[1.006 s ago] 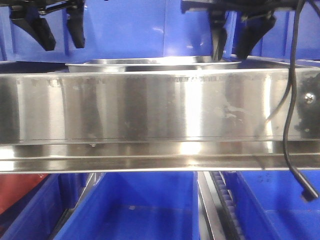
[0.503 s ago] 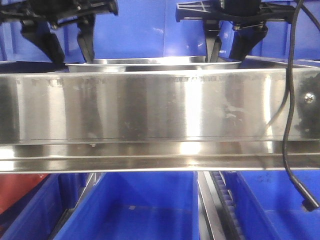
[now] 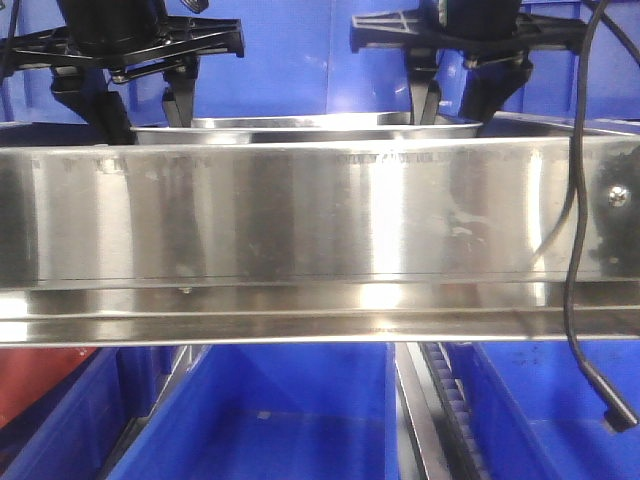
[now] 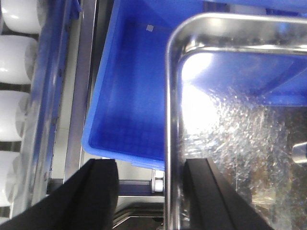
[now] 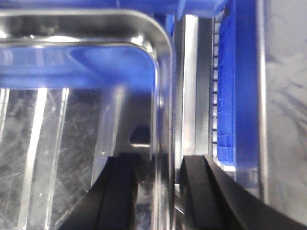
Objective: Stack silver trays without gaps
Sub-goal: 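Lower both grippers onto opposite rims of the silver tray and close, then lift the silver tray with both grippers and pull it off the shelf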
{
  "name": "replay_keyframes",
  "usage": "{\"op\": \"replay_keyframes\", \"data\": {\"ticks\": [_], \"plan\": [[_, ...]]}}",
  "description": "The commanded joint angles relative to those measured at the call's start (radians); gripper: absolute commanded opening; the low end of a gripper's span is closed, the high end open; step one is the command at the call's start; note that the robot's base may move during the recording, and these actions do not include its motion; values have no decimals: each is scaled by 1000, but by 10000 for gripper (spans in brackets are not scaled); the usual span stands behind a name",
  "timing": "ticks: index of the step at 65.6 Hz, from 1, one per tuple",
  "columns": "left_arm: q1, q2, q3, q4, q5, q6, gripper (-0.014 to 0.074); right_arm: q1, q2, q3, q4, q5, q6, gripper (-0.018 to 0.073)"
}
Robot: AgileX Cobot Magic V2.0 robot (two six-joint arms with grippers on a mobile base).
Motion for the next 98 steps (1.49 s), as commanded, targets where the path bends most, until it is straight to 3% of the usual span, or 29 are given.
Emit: {"op": "replay_keyframes", "data": {"ticks": [1, 69, 85, 98], "plan": [[-6, -2, -8, -1, 5, 0, 246, 1, -3, -7, -6, -6, 0, 149], [-6, 5, -8, -23, 15, 0, 225, 1, -2, -7, -6, 20, 0, 148], [-6, 5, -8, -26, 15, 0, 143, 1, -2, -7, -6, 20, 0, -18], [-6, 5, -8, -27, 10, 0, -28, 1, -2, -7, -6, 18, 0, -15]]}}
